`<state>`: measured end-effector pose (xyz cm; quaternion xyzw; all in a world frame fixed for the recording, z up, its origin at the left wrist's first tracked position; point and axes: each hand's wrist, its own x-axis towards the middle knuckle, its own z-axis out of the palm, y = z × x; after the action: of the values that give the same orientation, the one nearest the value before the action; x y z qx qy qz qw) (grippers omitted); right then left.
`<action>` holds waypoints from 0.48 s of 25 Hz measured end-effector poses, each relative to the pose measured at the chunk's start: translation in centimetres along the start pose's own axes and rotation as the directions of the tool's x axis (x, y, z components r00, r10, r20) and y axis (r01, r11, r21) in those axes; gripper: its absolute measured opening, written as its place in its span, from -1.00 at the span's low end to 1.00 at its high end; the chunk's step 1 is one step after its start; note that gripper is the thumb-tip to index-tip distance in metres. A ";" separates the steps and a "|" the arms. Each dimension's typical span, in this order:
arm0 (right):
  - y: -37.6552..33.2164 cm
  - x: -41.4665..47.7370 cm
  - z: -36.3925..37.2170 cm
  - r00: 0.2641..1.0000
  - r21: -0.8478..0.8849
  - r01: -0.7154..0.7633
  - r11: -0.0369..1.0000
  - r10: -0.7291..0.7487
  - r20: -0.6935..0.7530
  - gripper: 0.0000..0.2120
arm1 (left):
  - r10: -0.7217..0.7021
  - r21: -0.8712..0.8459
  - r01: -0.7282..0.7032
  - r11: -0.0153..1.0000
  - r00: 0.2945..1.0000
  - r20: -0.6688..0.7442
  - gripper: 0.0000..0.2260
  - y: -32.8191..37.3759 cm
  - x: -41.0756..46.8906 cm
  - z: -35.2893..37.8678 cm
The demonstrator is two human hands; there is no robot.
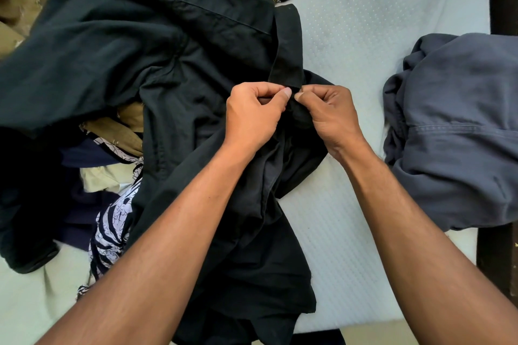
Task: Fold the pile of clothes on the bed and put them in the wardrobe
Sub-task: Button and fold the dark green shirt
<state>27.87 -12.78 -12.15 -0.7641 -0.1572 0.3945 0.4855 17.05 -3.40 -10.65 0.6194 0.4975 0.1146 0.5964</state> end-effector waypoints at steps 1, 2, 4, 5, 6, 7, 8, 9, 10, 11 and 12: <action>-0.1 -0.1 0.0 1.000 -0.019 0.001 1.000 -0.001 0.001 -0.73 | -0.004 0.019 0.005 1.000 1.000 -0.017 -0.95 0.1 -0.1 0.1; -0.3 -0.3 0.2 1.000 -0.045 0.001 0.999 -0.001 0.003 -0.73 | -0.010 0.044 0.011 0.999 0.999 -0.032 -0.96 0.2 0.0 0.1; -0.3 -0.6 0.6 1.000 -0.075 0.015 0.997 -0.014 0.007 -0.70 | -0.004 0.129 0.012 0.992 0.998 -0.063 -0.96 0.4 0.2 0.2; -0.2 -0.9 0.9 0.999 -0.079 0.032 0.996 -0.033 -0.004 -0.72 | 0.013 0.185 0.002 0.983 0.997 -0.081 -0.95 0.6 0.2 0.3; -0.1 -1.2 1.3 0.998 -0.081 0.051 0.995 -0.053 -0.034 -0.76 | 0.027 0.229 -0.004 0.974 0.995 -0.098 -0.94 0.7 0.2 0.3; 0.0 -1.5 1.7 0.994 -0.073 0.061 0.995 -0.068 -0.089 -0.83 | 0.027 0.244 0.000 0.970 0.994 -0.108 -0.93 0.8 0.2 0.3; 0.2 -1.8 2.2 0.986 -0.047 0.051 0.998 -0.057 -0.157 -0.89 | 0.019 0.240 0.008 0.971 0.994 -0.109 -0.93 0.7 0.1 0.3; 0.3 -2.1 2.5 0.974 -0.011 0.026 1.000 -0.028 -0.226 -0.90 | 0.013 0.232 0.012 0.973 0.994 -0.106 -0.93 0.7 0.1 0.4; 0.5 -2.2 2.7 0.958 0.021 0.009 1.000 -0.003 -0.288 -0.88 | 0.012 0.227 0.012 0.974 0.995 -0.103 -0.92 0.6 0.0 0.5; 0.5 -2.3 2.9 0.942 0.032 0.004 0.999 0.007 -0.334 -0.86 | 0.012 0.224 0.011 0.975 0.994 -0.104 -0.92 0.5 -0.1 0.6; 0.5 -2.3 3.0 0.931 0.010 0.013 1.000 -0.009 -0.364 -0.85 | 0.012 0.220 0.012 0.975 0.994 -0.108 -0.92 0.4 -0.1 0.6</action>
<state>24.05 -12.61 -12.20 -0.8200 -0.0664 0.2445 0.5132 17.60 -3.82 -10.45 0.6744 0.5388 0.0923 0.4963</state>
